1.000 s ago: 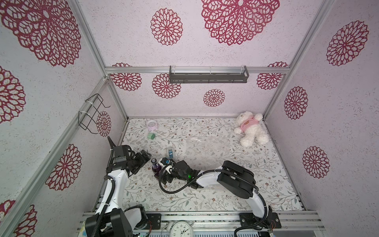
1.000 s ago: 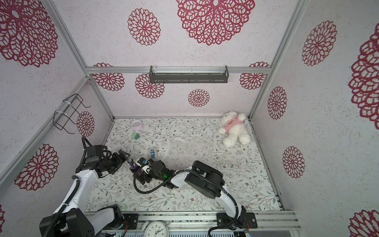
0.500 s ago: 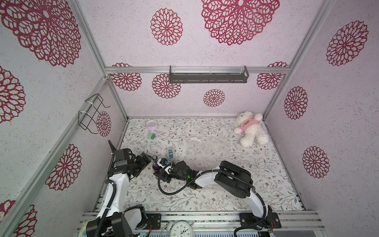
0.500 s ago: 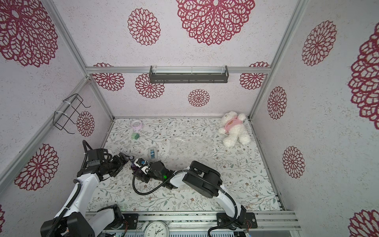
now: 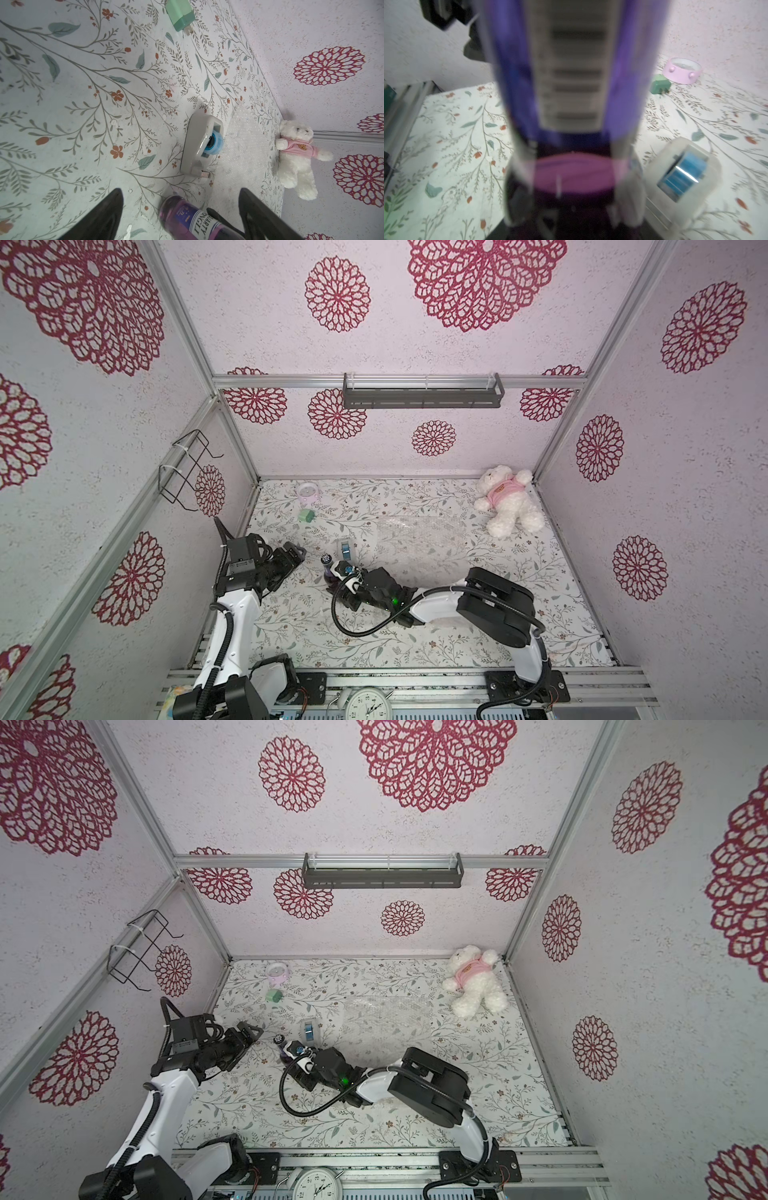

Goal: Wrap wine bottles in bubble wrap
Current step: Pick up the wine bottle from the center of the board, then place the wine bottle on the bubble wrap.

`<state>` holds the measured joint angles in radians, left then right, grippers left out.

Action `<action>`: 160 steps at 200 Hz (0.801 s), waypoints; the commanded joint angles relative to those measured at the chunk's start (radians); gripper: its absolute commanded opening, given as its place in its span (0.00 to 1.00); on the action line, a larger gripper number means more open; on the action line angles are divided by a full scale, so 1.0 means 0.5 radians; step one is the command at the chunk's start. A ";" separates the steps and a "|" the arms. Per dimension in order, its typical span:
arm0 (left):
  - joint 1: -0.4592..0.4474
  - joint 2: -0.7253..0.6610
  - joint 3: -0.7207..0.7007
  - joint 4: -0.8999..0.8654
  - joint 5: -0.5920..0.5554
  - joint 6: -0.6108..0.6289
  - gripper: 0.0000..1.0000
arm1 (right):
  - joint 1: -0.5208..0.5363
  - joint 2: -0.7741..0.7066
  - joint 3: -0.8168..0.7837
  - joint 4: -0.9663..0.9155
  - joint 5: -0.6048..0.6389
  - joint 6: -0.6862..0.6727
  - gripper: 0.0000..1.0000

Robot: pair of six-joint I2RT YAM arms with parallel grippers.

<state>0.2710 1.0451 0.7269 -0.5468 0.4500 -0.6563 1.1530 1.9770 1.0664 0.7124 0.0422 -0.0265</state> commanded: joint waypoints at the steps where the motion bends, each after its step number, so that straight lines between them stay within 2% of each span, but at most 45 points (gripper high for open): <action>1: 0.006 -0.020 0.083 -0.042 0.049 0.055 0.89 | -0.034 -0.431 0.203 -0.539 0.209 -0.325 0.34; 48: -0.029 0.010 0.179 -0.090 0.046 0.147 0.89 | -0.174 -0.756 0.477 -2.163 0.442 -0.857 0.33; 75: -0.072 0.049 0.188 -0.074 0.039 0.162 0.88 | -0.227 -0.817 0.554 -2.824 0.622 -1.013 0.34; 104: -0.153 0.098 0.183 -0.023 0.021 0.142 0.88 | -0.255 -0.855 0.424 -3.067 0.866 -1.107 0.36; 132: -0.233 0.133 0.187 -0.008 0.000 0.133 0.88 | -0.281 -0.819 0.285 -3.085 0.855 -1.144 0.38; 160: -0.281 0.138 0.167 -0.002 -0.016 0.133 0.88 | -0.328 -0.672 0.308 -3.204 0.890 -1.084 0.38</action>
<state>0.1505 1.1118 0.8036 -0.5644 0.4564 -0.5949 1.0092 1.6218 1.1740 -0.8452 0.4076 -0.5659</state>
